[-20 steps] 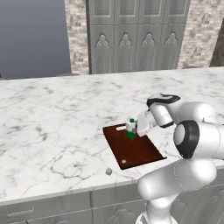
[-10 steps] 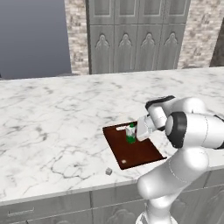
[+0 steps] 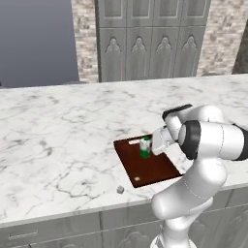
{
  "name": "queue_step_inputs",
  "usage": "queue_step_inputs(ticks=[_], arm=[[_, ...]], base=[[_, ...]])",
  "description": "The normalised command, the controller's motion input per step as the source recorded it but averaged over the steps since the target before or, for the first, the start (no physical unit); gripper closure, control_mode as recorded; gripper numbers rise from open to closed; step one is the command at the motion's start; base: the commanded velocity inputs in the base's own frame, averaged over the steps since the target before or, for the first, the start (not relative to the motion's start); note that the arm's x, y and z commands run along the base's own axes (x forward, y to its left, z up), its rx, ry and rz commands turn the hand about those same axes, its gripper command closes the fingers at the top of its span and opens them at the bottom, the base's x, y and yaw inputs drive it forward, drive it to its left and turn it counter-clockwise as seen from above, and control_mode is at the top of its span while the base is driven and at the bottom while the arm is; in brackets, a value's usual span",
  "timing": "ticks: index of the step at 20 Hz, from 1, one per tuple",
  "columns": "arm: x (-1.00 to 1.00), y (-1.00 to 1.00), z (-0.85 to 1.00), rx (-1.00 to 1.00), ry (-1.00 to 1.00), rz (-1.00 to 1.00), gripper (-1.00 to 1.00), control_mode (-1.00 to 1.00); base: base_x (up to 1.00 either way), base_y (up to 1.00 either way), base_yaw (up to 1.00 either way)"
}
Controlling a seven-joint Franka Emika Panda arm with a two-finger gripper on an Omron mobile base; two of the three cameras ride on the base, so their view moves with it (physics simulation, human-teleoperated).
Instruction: Take out the milk from the fridge and place it on the tray on the counter. Then take the sugar cube near the tray and place it in the tray.
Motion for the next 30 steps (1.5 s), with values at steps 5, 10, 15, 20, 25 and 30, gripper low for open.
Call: queue_step_inputs(ticks=[5, 10, 15, 20, 25, 30], arm=[[-0.13, -0.11, 0.12, 0.05, -0.11, 0.00, -1.00, -1.00], [0.00, -0.03, 0.07, 0.01, -0.02, 0.00, -1.00, -1.00], [0.01, -0.05, 0.22, 0.02, -0.02, 0.01, -1.00, -1.00], [-0.19, -0.08, 0.91, 0.02, -0.27, 0.03, -1.00, -1.00], [-0.58, 0.25, 0.86, -0.10, -0.17, 0.07, -1.00, -1.00], [-0.89, 0.60, 0.74, -0.24, -0.03, 0.00, -1.00, -1.00]], base=[[0.00, 0.00, 0.00], [0.00, 0.00, 0.00], [0.00, 0.00, 0.00], [0.00, 0.00, 0.00], [0.00, 0.00, 0.00], [0.00, 0.00, 0.00]])
